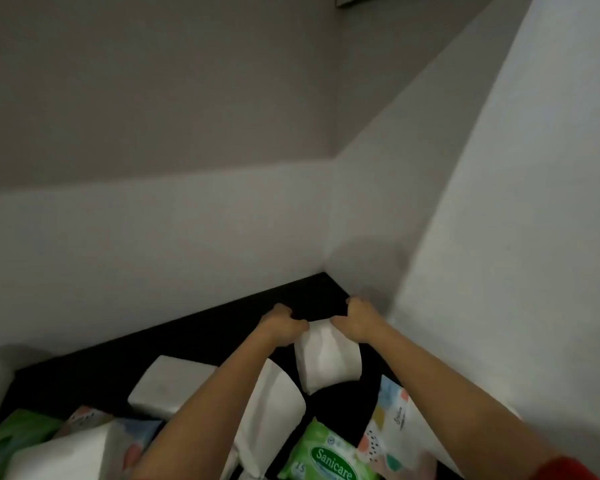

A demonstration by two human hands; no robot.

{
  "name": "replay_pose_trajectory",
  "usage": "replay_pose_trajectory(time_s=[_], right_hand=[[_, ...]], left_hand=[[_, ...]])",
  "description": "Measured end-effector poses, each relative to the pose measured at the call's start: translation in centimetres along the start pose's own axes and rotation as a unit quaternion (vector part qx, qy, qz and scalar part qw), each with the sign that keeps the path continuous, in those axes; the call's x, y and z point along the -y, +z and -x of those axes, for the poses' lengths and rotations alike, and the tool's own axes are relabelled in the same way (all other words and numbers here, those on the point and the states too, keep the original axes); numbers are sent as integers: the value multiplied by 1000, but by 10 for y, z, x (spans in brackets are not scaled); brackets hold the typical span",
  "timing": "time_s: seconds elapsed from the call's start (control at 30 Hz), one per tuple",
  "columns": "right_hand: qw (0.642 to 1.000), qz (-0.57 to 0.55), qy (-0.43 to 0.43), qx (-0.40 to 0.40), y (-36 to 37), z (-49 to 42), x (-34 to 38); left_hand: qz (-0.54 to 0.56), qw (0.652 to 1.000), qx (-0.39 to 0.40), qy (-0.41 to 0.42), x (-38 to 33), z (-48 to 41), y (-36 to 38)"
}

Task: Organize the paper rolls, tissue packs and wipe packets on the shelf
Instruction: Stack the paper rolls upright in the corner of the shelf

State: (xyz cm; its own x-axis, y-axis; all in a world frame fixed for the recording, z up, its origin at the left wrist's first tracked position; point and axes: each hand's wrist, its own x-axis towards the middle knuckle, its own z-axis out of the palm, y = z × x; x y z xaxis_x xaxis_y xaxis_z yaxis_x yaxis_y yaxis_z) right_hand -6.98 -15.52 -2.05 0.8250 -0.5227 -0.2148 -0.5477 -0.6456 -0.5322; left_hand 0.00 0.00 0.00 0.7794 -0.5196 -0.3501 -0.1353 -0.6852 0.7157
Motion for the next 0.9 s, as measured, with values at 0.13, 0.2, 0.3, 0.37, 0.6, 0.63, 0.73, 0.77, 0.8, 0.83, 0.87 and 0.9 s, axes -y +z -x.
replay_pose_trajectory(time_s=[0.13,0.2,0.3,0.37,0.6,0.63,0.73,0.77,0.8,0.83,0.87,0.9], right_hand=[[995,-58,54,56,0,-7,-7],[991,-89,64,72,2,-11,-10],[976,-178,80,93,4,-14,-12],[963,-227,91,112,5,-13,-13],[914,-359,119,145,7,-16,-14],[912,-364,120,146,6,-16,-14],[920,-341,116,154,6,-18,-11],[928,-320,112,153,7,-19,-10],[936,-299,103,152,8,-19,-8],[941,-289,92,149,9,-18,-5],[943,-288,86,142,9,-17,-3],[943,-293,86,135,10,-17,-2]], left_hand=[[39,994,87,-45,1,-8,9],[46,991,112,-55,2,-13,12],[81,987,123,-60,4,-18,10],[120,981,136,-68,7,-20,9],[155,986,67,0,6,-26,4],[138,989,53,15,4,-27,2],[70,995,32,62,-1,-30,1],[38,996,29,79,-2,-30,1],[6,995,27,96,-4,-30,3],[-26,993,25,115,-6,-31,5],[-55,989,22,132,-7,-31,7],[-81,985,22,147,-7,-32,10]])
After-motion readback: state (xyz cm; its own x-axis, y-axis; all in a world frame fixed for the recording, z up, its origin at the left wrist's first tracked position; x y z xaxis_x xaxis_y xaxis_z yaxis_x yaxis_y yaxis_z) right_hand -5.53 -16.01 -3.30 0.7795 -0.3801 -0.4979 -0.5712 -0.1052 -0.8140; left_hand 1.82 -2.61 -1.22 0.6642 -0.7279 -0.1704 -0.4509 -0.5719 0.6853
